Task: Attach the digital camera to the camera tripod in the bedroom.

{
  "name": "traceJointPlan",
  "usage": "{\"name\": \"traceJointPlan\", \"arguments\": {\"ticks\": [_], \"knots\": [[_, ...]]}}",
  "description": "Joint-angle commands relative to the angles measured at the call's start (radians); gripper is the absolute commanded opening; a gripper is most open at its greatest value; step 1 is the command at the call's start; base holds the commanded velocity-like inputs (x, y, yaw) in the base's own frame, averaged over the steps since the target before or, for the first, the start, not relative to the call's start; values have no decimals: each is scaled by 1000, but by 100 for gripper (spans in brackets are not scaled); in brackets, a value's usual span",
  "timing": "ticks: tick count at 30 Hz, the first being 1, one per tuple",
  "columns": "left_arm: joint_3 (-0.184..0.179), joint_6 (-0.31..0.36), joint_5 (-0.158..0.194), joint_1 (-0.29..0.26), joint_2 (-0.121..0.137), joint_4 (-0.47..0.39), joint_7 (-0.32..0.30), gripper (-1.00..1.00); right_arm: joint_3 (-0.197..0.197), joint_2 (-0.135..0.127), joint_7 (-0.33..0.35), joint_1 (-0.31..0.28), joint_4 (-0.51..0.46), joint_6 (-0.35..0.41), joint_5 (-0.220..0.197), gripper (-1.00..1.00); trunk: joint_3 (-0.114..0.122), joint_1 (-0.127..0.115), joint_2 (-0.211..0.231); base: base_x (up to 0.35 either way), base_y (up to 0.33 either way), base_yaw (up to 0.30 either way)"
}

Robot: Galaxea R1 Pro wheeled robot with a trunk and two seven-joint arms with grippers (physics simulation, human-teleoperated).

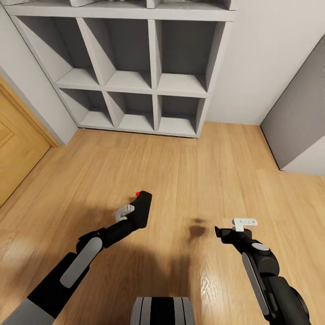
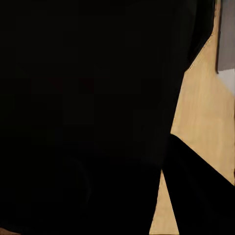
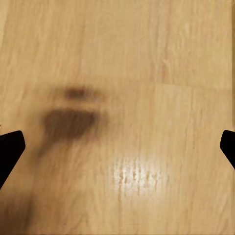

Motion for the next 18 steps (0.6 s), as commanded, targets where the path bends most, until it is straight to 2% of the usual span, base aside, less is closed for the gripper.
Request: {"name": "traceJointPlan", "arguments": {"ticks": [1,4,5,14,18], "knots": [[-4,2,1,-1,-1,-6,20,-100,1,0,-5,0,-1,5,-3,100,3,-1,0,0,0,0],[-6,0,-7,-1,-3,-11,43,-100,1,0,-5,-1,-1,5,-3,100,15,-2,1,0,0,0],[-6,-3,-12,-1,-4,-15,82,-100,1,0,-5,-1,-1,5,-3,100,19,-2,1,0,0,0],[-6,-9,-14,-1,-5,-28,273,-100,0,0,-5,0,-1,5,-3,100,54,-6,3,0,0,0],[-3,-10,-14,-1,-3,-47,305,-100,1,0,-5,0,-1,5,-4,100,69,-8,4,0,0,0]]}}
